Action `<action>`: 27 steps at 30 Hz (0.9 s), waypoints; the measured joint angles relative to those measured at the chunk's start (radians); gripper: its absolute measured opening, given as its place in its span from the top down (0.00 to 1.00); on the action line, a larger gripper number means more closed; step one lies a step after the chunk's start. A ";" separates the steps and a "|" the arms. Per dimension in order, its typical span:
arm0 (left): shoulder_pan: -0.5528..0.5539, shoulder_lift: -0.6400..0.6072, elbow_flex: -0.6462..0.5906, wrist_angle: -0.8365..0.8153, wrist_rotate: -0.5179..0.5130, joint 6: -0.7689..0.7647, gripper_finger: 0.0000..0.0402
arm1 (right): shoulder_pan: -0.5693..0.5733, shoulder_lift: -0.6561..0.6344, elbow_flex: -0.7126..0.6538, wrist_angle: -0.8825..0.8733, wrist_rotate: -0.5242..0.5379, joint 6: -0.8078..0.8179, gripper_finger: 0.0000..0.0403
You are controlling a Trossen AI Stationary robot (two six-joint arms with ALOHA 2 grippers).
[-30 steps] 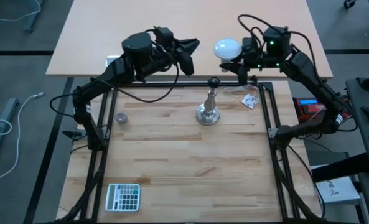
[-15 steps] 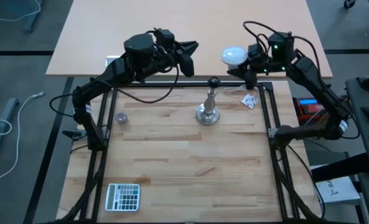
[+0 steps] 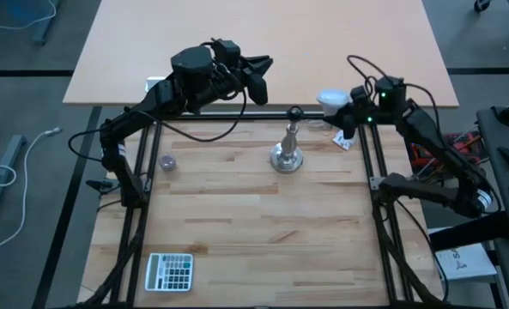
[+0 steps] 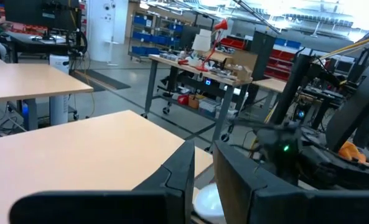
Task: Screw lightbulb
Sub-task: Remove the lightbulb from the lamp
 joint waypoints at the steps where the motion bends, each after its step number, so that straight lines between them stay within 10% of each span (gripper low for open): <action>1: 0.000 0.000 0.000 0.000 0.000 0.000 0.88 | -0.002 -0.001 -0.017 -0.004 -0.001 0.026 0.64; 27: 0.005 0.003 0.000 -0.049 -0.017 -0.016 0.88 | -0.106 0.069 -0.465 -0.118 0.034 0.008 0.64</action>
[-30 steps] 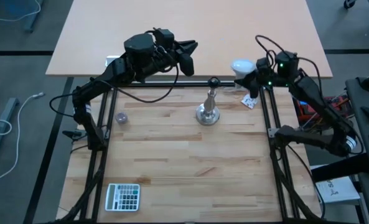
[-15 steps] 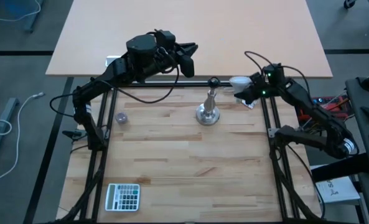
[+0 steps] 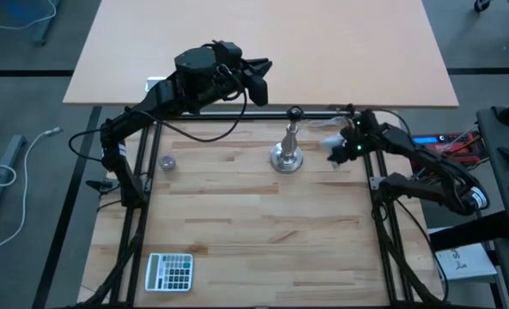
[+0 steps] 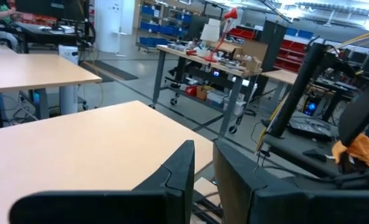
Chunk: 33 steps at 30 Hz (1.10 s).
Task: Screw lightbulb
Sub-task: Remove the lightbulb from the lamp
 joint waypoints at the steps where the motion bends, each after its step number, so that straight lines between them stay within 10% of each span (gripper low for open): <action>1: 0.000 0.000 0.000 0.000 -0.006 0.000 0.88 | 0.001 0.009 -0.008 -0.001 -0.001 0.002 0.64; 33: 0.006 0.000 0.000 -0.001 -0.033 0.005 0.88 | 0.001 0.374 0.003 0.028 0.044 -0.014 0.59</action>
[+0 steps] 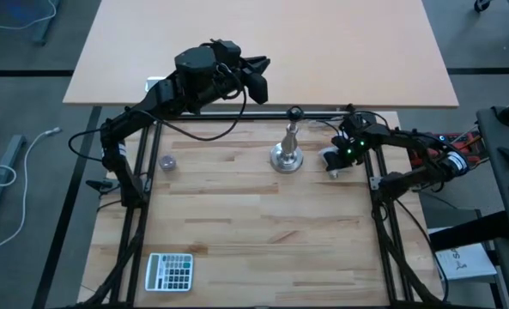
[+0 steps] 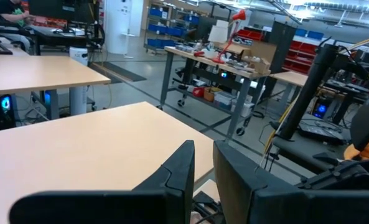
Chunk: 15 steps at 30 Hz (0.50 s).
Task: Screw lightbulb
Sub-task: Remove the lightbulb from the lamp
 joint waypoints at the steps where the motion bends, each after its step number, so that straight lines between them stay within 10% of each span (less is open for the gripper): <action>1: 0.000 0.000 0.000 0.000 -0.002 0.000 0.88 | 0.000 0.002 -0.001 -0.002 0.007 0.005 0.56; 15: 0.000 0.000 0.000 -0.002 -0.003 0.015 0.88 | 0.000 -0.064 0.049 -0.137 0.017 -0.023 0.46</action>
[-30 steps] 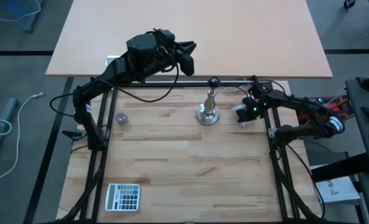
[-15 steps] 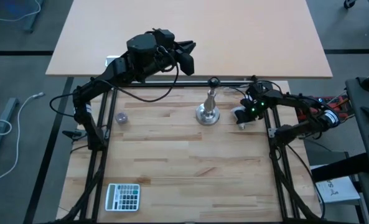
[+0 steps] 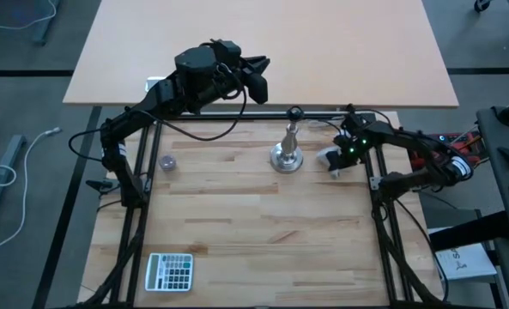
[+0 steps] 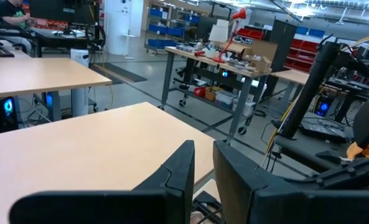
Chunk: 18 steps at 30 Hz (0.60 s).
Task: Screw lightbulb
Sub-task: Remove the lightbulb from the lamp, then return to Home Position
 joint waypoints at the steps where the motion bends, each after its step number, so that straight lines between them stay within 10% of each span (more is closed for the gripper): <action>1: 0.000 0.000 0.000 0.000 0.000 0.000 0.88 | 0.000 -0.009 0.008 -0.023 -0.001 -0.005 0.46; 18: 0.002 0.000 0.000 -0.006 0.000 0.038 0.88 | 0.000 -0.206 0.279 -0.232 -0.011 -0.117 0.39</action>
